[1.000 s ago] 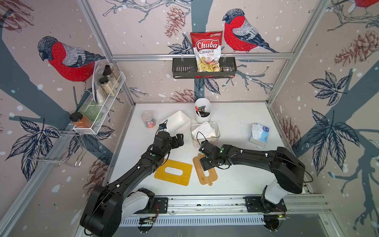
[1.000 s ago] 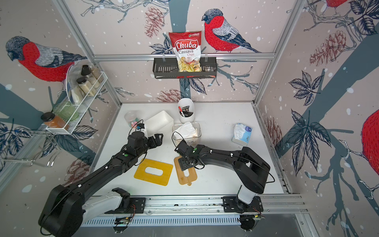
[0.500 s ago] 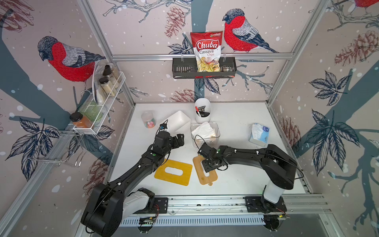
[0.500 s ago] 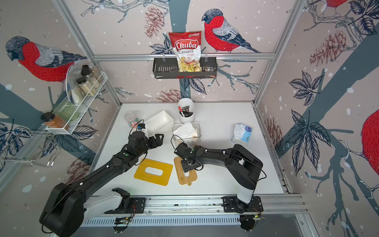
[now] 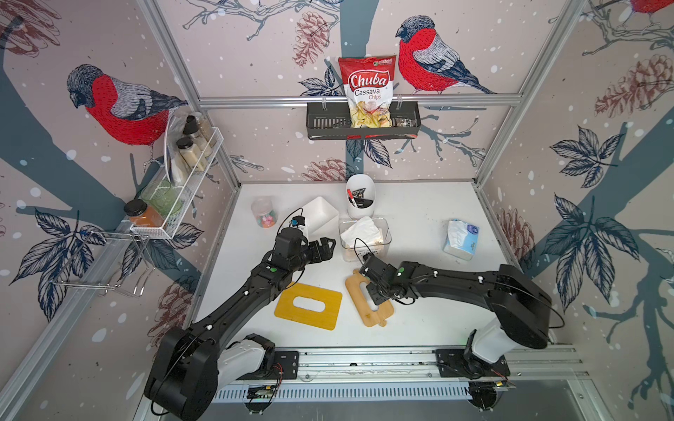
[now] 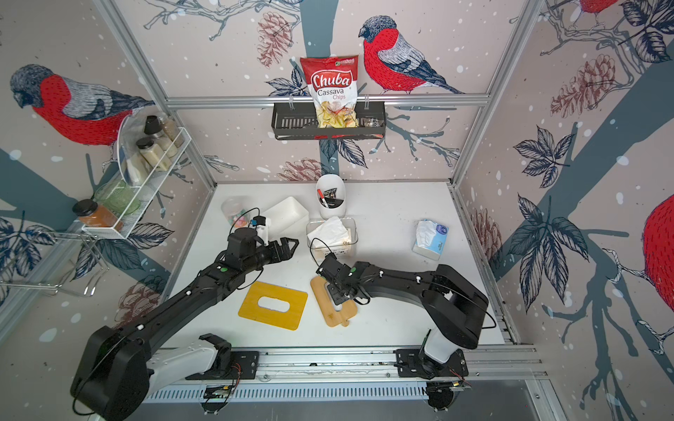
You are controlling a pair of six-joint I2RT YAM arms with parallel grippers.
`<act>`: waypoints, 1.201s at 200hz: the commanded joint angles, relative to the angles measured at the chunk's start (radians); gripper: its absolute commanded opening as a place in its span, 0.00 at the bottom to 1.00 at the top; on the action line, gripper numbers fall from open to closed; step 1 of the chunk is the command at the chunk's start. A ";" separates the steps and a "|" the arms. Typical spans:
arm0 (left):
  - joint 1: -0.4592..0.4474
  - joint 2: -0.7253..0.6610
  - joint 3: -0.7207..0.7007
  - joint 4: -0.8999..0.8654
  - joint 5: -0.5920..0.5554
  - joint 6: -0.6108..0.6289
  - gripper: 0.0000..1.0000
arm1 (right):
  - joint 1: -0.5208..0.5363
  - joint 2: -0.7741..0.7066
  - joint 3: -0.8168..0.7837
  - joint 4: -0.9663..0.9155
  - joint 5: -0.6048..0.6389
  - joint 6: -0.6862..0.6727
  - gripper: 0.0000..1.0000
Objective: Put the tissue paper into the tissue box
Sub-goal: Pick up the box lid from the center of the board.
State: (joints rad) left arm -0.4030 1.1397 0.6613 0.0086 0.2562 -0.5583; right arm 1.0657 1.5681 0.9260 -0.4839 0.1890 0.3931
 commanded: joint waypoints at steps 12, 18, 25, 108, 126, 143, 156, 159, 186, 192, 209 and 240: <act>0.003 0.014 0.058 -0.141 0.264 0.103 0.90 | 0.002 -0.145 -0.044 0.118 -0.033 -0.197 0.17; 0.003 0.020 0.068 -0.159 0.303 0.114 0.89 | 0.002 -0.173 -0.050 0.132 -0.040 -0.220 0.17; 0.003 0.032 0.081 -0.181 0.351 0.133 0.88 | 0.001 -0.206 -0.058 0.152 -0.046 -0.249 0.17; -0.024 0.115 0.119 -0.082 0.744 0.102 0.50 | -0.012 -0.304 -0.064 0.203 -0.009 -0.473 0.15; -0.035 0.141 0.122 -0.094 0.744 0.115 0.38 | -0.013 -0.296 -0.058 0.211 -0.009 -0.497 0.15; -0.044 0.182 0.139 -0.146 0.730 0.148 0.32 | -0.014 -0.290 -0.051 0.228 -0.018 -0.517 0.15; -0.051 0.207 0.159 -0.182 0.722 0.177 0.28 | -0.015 -0.284 -0.045 0.238 -0.021 -0.531 0.15; -0.052 0.211 0.162 -0.183 0.722 0.181 0.26 | -0.015 -0.283 -0.044 0.240 -0.020 -0.533 0.15; -0.054 0.235 0.157 -0.113 0.731 0.125 0.05 | -0.030 -0.273 -0.044 0.239 -0.014 -0.547 0.17; -0.054 0.237 0.154 -0.090 0.738 0.109 0.01 | -0.040 -0.272 -0.043 0.232 -0.022 -0.542 0.19; -0.053 0.234 0.140 -0.028 0.746 0.066 0.00 | -0.076 -0.282 -0.035 0.209 -0.053 -0.507 0.28; -0.030 0.195 0.128 0.132 0.735 -0.052 0.00 | -0.187 -0.366 -0.024 0.188 -0.210 -0.418 0.68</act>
State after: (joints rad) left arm -0.4522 1.3663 0.8021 -0.0196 0.9741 -0.4976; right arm 0.9447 1.2697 0.8921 -0.3027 0.0685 -0.1135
